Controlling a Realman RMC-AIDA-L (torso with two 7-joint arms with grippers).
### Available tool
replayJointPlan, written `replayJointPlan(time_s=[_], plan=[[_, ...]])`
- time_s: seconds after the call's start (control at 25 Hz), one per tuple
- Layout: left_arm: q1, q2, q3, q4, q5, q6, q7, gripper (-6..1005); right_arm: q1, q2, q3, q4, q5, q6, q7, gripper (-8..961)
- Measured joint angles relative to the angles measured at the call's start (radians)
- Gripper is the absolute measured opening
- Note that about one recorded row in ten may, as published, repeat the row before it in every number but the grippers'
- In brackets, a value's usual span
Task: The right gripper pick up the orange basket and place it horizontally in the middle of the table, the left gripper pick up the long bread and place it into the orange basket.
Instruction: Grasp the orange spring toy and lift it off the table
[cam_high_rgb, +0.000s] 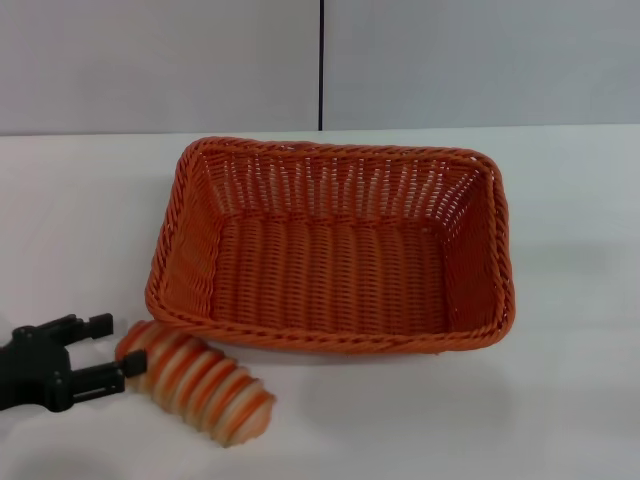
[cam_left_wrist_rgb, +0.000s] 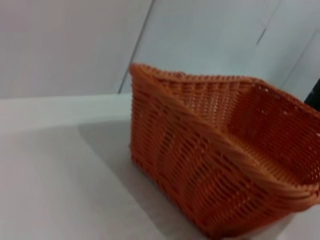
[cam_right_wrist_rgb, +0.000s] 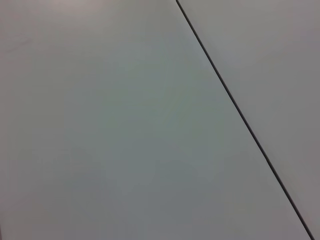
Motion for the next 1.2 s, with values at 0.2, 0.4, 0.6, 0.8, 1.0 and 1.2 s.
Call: replayJointPlan(time_s=[0.2, 0.4, 0.6, 0.8, 1.0, 1.2], plan=[[0.001, -0.002, 0.033, -0.011, -0.001, -0.05, 0.002, 708, -0.006, -0.002, 0.0, -0.004, 0.0, 0.0, 0.0, 551], [-0.005, -0.002, 0.037, -0.045, -0.002, -0.058, 0.026, 706, -0.007, -0.005, 0.0, -0.007, 0.0, 0.0, 0.001, 551], [-0.014, 0.004, 0.074, -0.055, -0.001, -0.057, 0.011, 704, -0.01, -0.007, 0.0, -0.008, 0.0, 0.001, 0.001, 551], [-0.02, 0.006, 0.102, -0.043, 0.001, -0.054, -0.048, 702, -0.011, -0.008, 0.0, -0.006, 0.0, 0.001, 0.002, 551], [-0.016, 0.005, 0.097, -0.017, -0.005, -0.038, -0.053, 700, -0.01, -0.012, 0.0, -0.006, 0.0, 0.0, 0.002, 551], [-0.016, 0.005, 0.082, 0.0, -0.009, -0.014, -0.052, 598, -0.007, -0.015, 0.001, -0.007, 0.0, -0.003, 0.002, 551]])
